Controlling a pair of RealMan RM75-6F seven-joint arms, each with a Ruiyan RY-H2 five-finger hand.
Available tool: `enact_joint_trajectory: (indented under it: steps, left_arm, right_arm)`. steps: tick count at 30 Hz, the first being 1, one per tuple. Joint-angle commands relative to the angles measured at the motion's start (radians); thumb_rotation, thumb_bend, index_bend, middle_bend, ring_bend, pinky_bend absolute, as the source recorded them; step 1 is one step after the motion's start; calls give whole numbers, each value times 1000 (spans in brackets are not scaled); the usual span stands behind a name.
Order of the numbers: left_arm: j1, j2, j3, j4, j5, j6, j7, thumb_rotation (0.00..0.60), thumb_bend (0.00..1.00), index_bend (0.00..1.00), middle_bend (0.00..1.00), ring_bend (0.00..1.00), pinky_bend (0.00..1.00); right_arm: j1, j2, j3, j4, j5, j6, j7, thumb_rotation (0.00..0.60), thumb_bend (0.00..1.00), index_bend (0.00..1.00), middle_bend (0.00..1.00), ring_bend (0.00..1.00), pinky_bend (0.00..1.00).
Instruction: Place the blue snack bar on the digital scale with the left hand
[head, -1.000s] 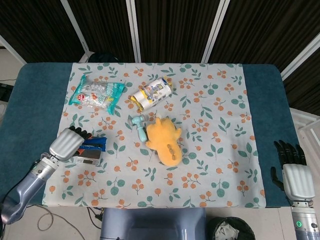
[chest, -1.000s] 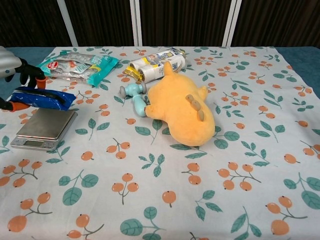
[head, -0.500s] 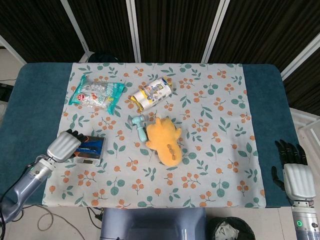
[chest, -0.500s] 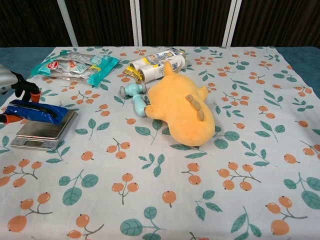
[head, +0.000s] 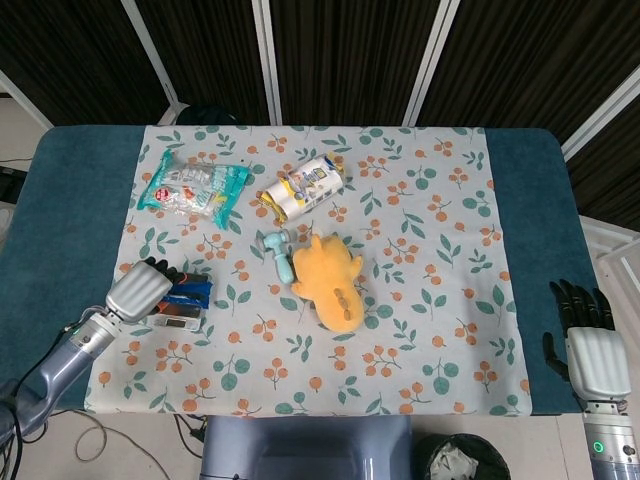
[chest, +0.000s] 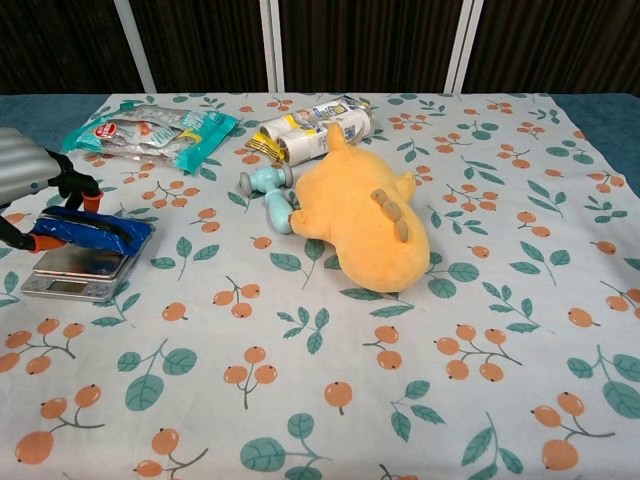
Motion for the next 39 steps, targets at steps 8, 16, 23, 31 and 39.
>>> enact_joint_trajectory:
  steps: [8, 16, 23, 31, 39]
  left_arm:
    - [-8, 65, -1, -73, -24, -57, 36, 600, 249, 326, 380, 251, 328]
    - [-11, 93, -8, -122, -39, -82, 77, 600, 189, 251, 256, 134, 230]
    - [12, 169, -30, -252, -80, -66, 144, 600, 133, 191, 184, 74, 220]
    - [76, 297, -50, -483, -117, 28, 217, 600, 133, 190, 185, 74, 204]
    - [206, 404, -62, -633, -125, 247, 165, 600, 134, 121, 129, 34, 162]
  right_arm:
    - [2, 3, -1, -5, 2, -8, 12, 600, 587, 4, 92, 91, 0]
    - [2, 3, -2, -7, 4, -12, 9, 600, 587, 4, 92, 91, 0]
    - [2, -1, 2, -2, 6, -6, -5, 600, 588, 4, 92, 91, 0]
    - [0, 1, 1, -9, 0, 2, -6, 600, 587, 4, 92, 92, 0]
    - [0, 9, -2, -9, -7, 0, -1, 600, 587, 4, 92, 91, 0]
